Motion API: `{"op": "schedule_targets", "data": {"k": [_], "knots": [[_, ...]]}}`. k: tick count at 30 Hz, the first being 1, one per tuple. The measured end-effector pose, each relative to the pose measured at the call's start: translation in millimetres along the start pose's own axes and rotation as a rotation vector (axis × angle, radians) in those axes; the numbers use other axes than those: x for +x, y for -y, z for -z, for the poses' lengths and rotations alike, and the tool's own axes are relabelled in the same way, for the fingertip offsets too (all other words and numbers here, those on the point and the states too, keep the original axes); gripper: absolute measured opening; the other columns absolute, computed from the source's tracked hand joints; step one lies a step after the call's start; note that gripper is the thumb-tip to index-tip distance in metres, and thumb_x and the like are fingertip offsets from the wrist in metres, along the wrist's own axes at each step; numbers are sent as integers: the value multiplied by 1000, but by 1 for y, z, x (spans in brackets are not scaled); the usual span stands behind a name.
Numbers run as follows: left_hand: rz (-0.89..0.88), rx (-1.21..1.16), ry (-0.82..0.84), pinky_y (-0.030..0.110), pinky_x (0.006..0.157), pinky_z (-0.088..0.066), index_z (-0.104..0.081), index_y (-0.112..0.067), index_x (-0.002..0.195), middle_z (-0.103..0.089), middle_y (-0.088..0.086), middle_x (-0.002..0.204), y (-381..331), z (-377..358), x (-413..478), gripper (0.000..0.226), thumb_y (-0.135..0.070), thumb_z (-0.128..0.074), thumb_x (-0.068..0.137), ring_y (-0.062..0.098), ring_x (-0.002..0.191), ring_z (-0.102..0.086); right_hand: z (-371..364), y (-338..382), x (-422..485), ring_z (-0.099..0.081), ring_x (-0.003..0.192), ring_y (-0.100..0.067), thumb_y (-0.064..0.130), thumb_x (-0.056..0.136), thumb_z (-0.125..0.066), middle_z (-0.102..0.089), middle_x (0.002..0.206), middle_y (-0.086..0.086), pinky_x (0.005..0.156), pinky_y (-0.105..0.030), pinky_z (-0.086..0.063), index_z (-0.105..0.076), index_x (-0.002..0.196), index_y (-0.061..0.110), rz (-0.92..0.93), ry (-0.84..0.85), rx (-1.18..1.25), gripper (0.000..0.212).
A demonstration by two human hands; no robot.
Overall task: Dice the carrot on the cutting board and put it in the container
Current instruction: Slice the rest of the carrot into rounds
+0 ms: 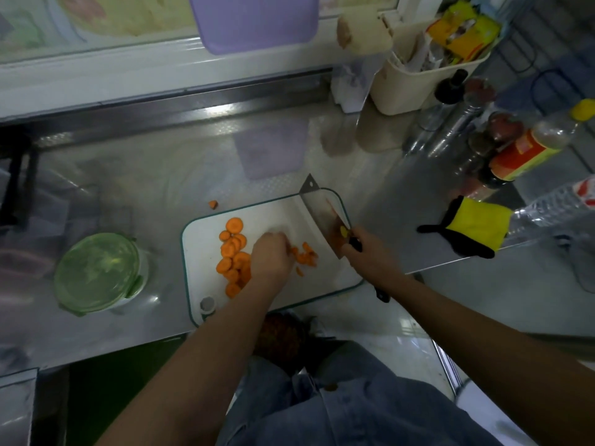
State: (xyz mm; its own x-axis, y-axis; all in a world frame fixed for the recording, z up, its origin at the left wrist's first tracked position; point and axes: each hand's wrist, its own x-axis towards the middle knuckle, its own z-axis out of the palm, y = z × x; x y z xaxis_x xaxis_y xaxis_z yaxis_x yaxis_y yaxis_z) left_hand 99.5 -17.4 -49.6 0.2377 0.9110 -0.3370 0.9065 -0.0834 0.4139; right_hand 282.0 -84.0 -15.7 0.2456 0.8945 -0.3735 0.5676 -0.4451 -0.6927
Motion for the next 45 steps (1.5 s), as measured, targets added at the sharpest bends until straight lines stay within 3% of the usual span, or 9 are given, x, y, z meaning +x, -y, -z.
{"op": "schedule_targets", "data": {"k": [7,11,17,24,27,32,35,40,45], "knots": [[-120,229,27,35,83,-46,-63,-9,102,-58,12,109,2,-2,12,16,-11,-53,90,28,101,-58,0,-7,3,-53,66,-25,16,91,-53,-59,79,-20,61,-31,-41,-56,101,2,-35,26,48,17],[-206,328,21,35,82,-46,-60,-8,104,-56,12,111,-1,-2,24,15,-11,-53,91,29,102,-57,2,-10,5,-51,62,-23,14,90,-54,-56,73,-16,60,-30,-40,-55,94,2,-39,9,60,13],[-312,239,45,36,86,-43,-64,-7,107,-56,15,108,-7,4,47,20,-10,-56,89,32,101,-57,1,-10,6,-47,59,-17,16,92,-52,-50,68,-3,55,-28,-36,-50,85,13,-46,21,90,7],[-531,126,178,35,84,-43,-71,-9,105,-59,15,103,-7,5,43,27,-9,-59,81,33,98,-55,-3,-13,10,-45,59,-17,14,90,-55,-49,69,-6,47,-14,-32,-54,90,3,-46,2,96,11],[-634,164,208,40,84,-46,-68,-9,105,-57,14,102,1,9,41,41,-27,-56,71,34,94,-53,-4,-13,12,-50,61,-21,15,88,-55,-51,70,-7,54,-27,-38,-52,87,6,-46,9,97,9],[-765,340,274,41,96,-42,-51,-14,130,-49,9,122,15,8,39,77,-54,-55,64,28,108,-47,-3,-12,13,-50,62,-20,14,88,-54,-51,69,-3,56,-29,-39,-50,85,12,-42,17,105,5],[-736,338,227,42,93,-43,-56,-15,124,-51,9,118,10,4,37,68,-50,-60,66,28,105,-49,-3,-10,11,-50,61,-21,13,88,-54,-52,70,-6,55,-28,-37,-50,85,10,-38,17,85,6],[-640,295,158,44,87,-44,-64,-6,110,-55,15,108,-1,-6,31,48,-26,-72,68,34,98,-50,-2,-9,10,-48,60,-17,14,90,-53,-54,73,-10,51,-22,-33,-51,89,9,-28,19,25,6],[-536,124,-95,41,73,-50,-68,-6,88,-58,14,89,-4,-22,19,16,-16,-69,76,34,82,-55,-3,-6,7,-40,53,-10,15,91,-53,-49,68,-5,48,-13,-33,-51,91,8,13,-27,-30,7]]}}
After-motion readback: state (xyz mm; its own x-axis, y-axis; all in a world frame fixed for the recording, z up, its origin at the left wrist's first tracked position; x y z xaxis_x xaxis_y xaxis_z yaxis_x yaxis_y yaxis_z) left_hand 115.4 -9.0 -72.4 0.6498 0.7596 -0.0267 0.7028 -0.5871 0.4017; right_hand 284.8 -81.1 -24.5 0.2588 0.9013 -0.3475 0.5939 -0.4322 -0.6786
